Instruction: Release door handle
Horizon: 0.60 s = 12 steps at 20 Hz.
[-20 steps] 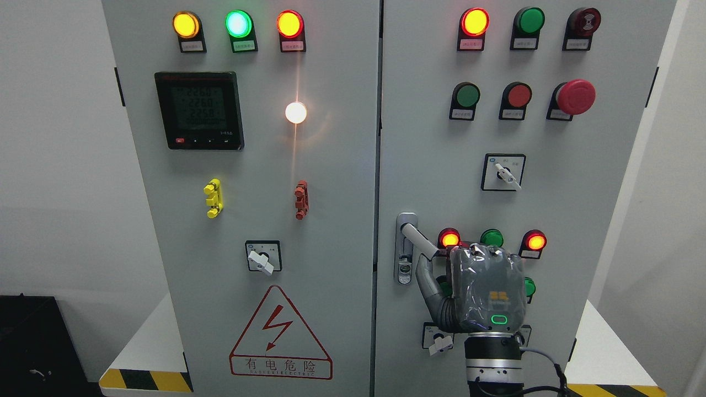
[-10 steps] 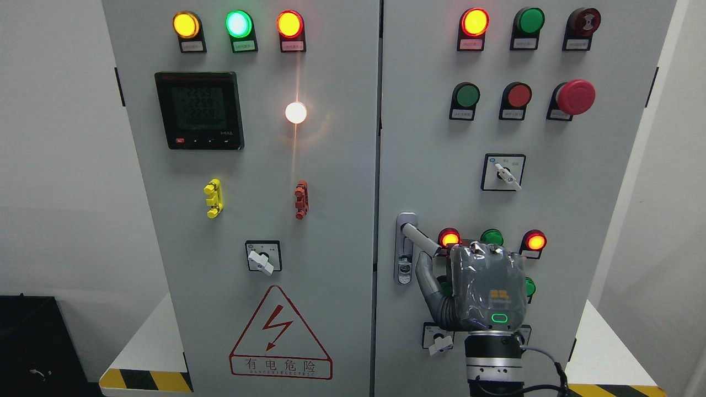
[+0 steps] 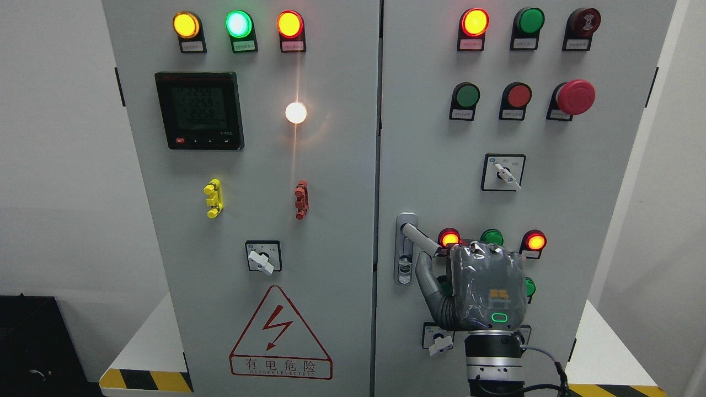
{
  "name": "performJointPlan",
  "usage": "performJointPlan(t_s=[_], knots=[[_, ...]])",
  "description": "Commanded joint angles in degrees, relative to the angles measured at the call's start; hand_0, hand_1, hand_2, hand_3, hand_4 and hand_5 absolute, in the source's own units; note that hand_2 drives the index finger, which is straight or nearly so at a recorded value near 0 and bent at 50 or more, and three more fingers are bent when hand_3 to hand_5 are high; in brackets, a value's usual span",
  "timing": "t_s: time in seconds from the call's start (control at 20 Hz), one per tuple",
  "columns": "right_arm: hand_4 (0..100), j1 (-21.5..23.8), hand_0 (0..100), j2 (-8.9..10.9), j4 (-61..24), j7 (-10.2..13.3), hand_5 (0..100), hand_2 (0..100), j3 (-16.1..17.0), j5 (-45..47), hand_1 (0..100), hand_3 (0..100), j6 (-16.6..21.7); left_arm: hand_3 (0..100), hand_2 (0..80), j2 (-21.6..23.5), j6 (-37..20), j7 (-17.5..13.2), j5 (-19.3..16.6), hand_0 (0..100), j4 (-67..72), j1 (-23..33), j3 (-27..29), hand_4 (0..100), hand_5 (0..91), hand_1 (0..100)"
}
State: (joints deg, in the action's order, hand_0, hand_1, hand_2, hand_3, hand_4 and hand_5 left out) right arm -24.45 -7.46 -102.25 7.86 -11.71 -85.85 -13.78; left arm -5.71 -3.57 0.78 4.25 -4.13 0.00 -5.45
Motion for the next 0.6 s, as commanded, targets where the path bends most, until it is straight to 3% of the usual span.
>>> performJointPlan(t_s=[0.0, 0.55], knots=[[100, -0.1, 57, 0.17, 0.0, -0.1, 100, 100, 0.6, 0.0, 29, 100, 0.1, 0, 0.0, 0.0, 0.0, 0.0, 0.0, 12, 0.0, 1.0, 0.0, 0, 0.0, 56], [100, -0.2, 56, 0.17, -0.5, -0.1, 100, 100, 0.9, 0.1, 29, 100, 0.2, 0, 0.0, 0.0, 0.0, 0.0, 0.1, 12, 0.0, 1.0, 0.0, 0, 0.0, 56]])
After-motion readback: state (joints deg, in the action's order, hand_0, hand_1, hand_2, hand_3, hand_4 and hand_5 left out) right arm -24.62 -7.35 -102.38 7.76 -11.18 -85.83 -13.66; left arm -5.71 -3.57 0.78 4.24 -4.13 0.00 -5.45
